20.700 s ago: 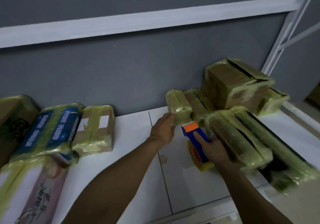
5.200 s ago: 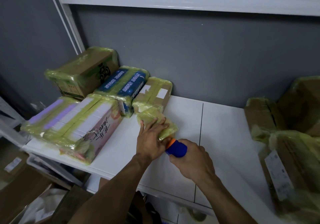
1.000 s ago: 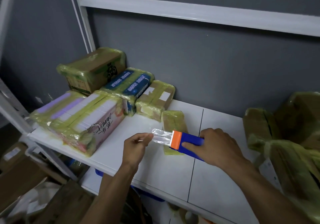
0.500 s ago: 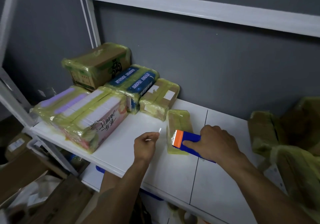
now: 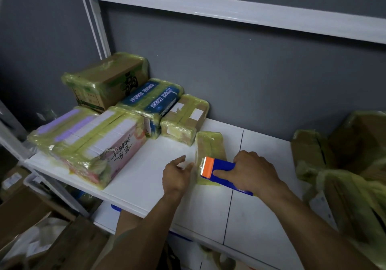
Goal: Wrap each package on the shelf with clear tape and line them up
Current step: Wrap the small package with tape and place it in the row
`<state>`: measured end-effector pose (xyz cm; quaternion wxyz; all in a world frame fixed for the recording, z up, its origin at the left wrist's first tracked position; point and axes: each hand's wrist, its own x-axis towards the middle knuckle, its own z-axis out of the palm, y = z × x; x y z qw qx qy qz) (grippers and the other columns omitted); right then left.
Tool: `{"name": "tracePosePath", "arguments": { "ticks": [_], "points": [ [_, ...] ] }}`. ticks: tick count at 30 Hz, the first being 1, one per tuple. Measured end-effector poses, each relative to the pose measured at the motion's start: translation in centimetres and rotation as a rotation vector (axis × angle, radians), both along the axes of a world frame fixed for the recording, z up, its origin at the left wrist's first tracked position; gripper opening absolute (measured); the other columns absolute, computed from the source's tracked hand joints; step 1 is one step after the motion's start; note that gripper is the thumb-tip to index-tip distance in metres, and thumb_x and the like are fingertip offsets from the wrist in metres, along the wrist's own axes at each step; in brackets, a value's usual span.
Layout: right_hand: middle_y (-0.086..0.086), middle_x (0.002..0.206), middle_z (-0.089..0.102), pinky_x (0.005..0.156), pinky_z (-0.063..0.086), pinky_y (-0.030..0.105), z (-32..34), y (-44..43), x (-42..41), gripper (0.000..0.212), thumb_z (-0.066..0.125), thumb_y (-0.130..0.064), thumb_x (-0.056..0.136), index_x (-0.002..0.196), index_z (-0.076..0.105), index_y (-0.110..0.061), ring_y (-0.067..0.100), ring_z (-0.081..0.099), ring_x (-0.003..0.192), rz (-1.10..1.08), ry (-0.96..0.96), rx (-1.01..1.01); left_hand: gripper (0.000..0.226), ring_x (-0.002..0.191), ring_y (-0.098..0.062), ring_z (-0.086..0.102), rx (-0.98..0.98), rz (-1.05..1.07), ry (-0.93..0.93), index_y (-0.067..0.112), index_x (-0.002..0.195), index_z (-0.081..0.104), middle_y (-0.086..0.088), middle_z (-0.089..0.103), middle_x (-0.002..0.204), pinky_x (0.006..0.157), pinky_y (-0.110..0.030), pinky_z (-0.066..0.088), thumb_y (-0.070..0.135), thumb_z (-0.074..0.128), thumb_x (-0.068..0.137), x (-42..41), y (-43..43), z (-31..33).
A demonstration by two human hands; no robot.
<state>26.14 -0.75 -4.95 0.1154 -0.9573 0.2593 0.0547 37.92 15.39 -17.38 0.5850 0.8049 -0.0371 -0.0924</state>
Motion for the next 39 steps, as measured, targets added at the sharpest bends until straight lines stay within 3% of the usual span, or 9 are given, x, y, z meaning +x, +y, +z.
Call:
{"name": "tracePosePath", "arguments": {
  "ticks": [3,7,11,14,19,22,25,29,39],
  "points": [
    [-0.006,0.103,0.069,0.068,0.058,0.029,-0.2,-0.1,0.0,0.070,0.068,-0.085,0.069,0.102,0.050,-0.027,0.017,0.070,0.087,-0.002,-0.014,0.008,0.028,0.112,-0.010,0.067,-0.215,-0.121,-0.080,0.021,0.128,0.068,0.010,0.071,0.122,0.082,-0.007,0.050,0.025,0.060,0.102,-1.3,-0.2,-0.1],
    [-0.010,0.092,0.062,0.062,0.052,0.026,-0.5,-0.3,-0.2,0.070,0.068,-0.087,0.067,0.099,0.050,-0.028,0.015,0.067,0.082,-0.023,-0.028,0.035,0.037,0.124,-0.006,0.060,-0.343,-0.370,-0.035,0.028,0.139,0.058,0.014,0.069,0.126,0.095,-0.018,0.051,0.034,0.039,0.108,-3.1,-0.3,-1.3],
    [-0.008,0.099,0.067,0.067,0.057,0.029,-0.7,-0.7,-0.3,0.069,0.068,-0.086,0.068,0.102,0.050,-0.028,0.017,0.069,0.085,-0.019,-0.032,0.056,0.052,0.131,0.007,0.048,-0.248,-0.525,-0.015,0.022,0.157,0.032,0.015,0.055,0.139,0.095,-0.010,0.046,0.034,0.034,0.106,-2.6,0.3,-1.5],
    [-0.007,0.104,0.069,0.072,0.061,0.032,-0.9,-0.8,-0.2,0.071,0.068,-0.085,0.068,0.103,0.051,-0.026,0.019,0.070,0.087,-0.017,-0.038,0.062,0.060,0.131,0.017,0.041,-0.129,-0.621,-0.158,0.021,0.158,0.015,0.025,0.041,0.141,0.098,-0.005,0.040,0.031,0.037,0.102,-2.5,0.8,-1.9],
    [-0.011,0.094,0.064,0.064,0.056,0.026,-1.1,-1.1,-0.4,0.069,0.068,-0.086,0.068,0.101,0.051,-0.027,0.016,0.067,0.081,-0.012,-0.033,0.086,0.026,0.105,0.004,0.065,-0.015,-0.456,-0.243,0.033,0.125,0.069,0.013,0.074,0.117,0.095,-0.028,0.054,0.023,0.061,0.102,-0.6,1.7,-1.7],
    [-0.007,0.106,0.069,0.063,0.054,0.025,-1.2,-1.4,-0.5,0.068,0.069,-0.083,0.070,0.103,0.050,-0.028,0.017,0.068,0.085,-0.005,-0.019,0.114,0.050,0.120,-0.001,0.059,0.033,-0.467,-0.295,0.032,0.139,0.058,0.016,0.059,0.140,0.097,-0.020,0.052,0.018,0.073,0.093,0.5,2.6,-0.9],
    [-0.005,0.110,0.071,0.067,0.056,0.026,-1.2,-1.4,-0.4,0.067,0.070,-0.082,0.071,0.104,0.050,-0.027,0.016,0.067,0.086,0.003,-0.022,0.102,0.071,0.139,0.005,0.041,0.124,-0.632,-0.583,0.027,0.152,0.043,0.019,0.043,0.154,0.106,-0.012,0.040,0.027,0.076,0.089,1.1,2.5,0.5],
    [-0.005,0.111,0.070,0.072,0.059,0.028,-1.4,-1.6,-0.9,0.069,0.070,-0.082,0.071,0.106,0.051,-0.026,0.019,0.070,0.091,0.003,-0.019,0.124,0.067,0.138,-0.003,0.044,0.253,-0.651,-0.678,0.027,0.149,0.048,0.013,0.049,0.151,0.109,-0.025,0.044,0.036,0.075,0.088,1.8,1.9,1.3],
    [-0.006,0.103,0.070,0.077,0.062,0.032,-0.2,-2.1,-2.1,0.066,0.071,-0.078,0.075,0.108,0.055,-0.023,0.019,0.070,0.088,0.034,-0.026,0.096,0.060,0.132,-0.006,0.053,0.337,-0.631,-0.795,0.037,0.144,0.054,0.023,0.052,0.145,0.094,-0.032,0.057,0.035,0.077,0.089,2.4,1.6,0.9]
  ]
}}
